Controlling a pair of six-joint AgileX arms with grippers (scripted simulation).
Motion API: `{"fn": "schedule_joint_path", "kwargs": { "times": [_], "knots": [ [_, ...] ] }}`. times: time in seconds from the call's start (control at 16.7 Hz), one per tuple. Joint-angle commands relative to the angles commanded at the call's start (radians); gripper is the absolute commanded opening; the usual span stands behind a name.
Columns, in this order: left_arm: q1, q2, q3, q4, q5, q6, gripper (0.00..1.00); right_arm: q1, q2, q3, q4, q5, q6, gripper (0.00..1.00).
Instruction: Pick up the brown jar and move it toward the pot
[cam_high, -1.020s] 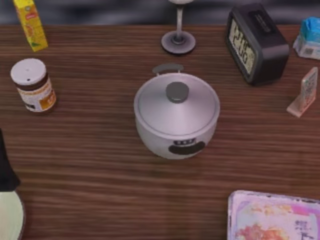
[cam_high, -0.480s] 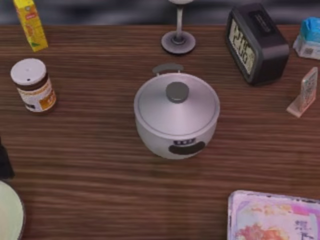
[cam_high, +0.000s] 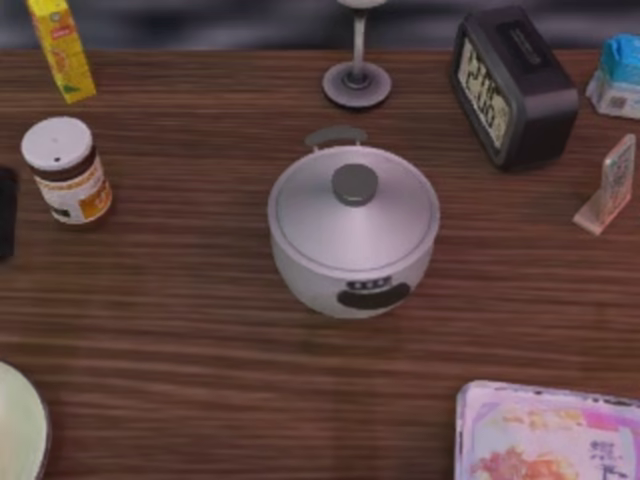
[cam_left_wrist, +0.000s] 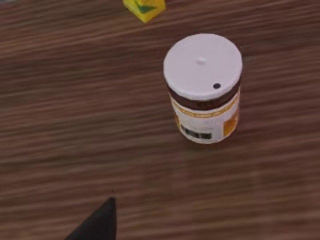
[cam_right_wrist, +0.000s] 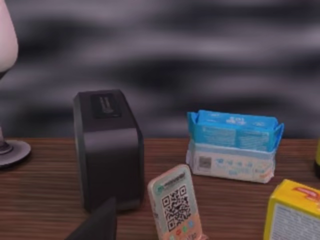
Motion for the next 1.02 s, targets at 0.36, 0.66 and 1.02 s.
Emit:
{"fn": "schedule_joint_path", "kwargs": {
  "times": [0.36,0.66,1.02],
  "knots": [
    [-0.006,0.612,0.566,-0.363,0.005,0.134,1.0,0.0,0.0,0.0,0.0,0.0,0.0,1.0],
    [-0.005,1.081,1.016,-0.627,0.004,0.235,1.0,0.0,0.0,0.0,0.0,0.0,0.0,1.0],
    [0.0,1.471,1.42,-0.832,0.0,0.32,1.0,0.0,0.0,0.0,0.0,0.0,0.0,1.0]
  ]
}}
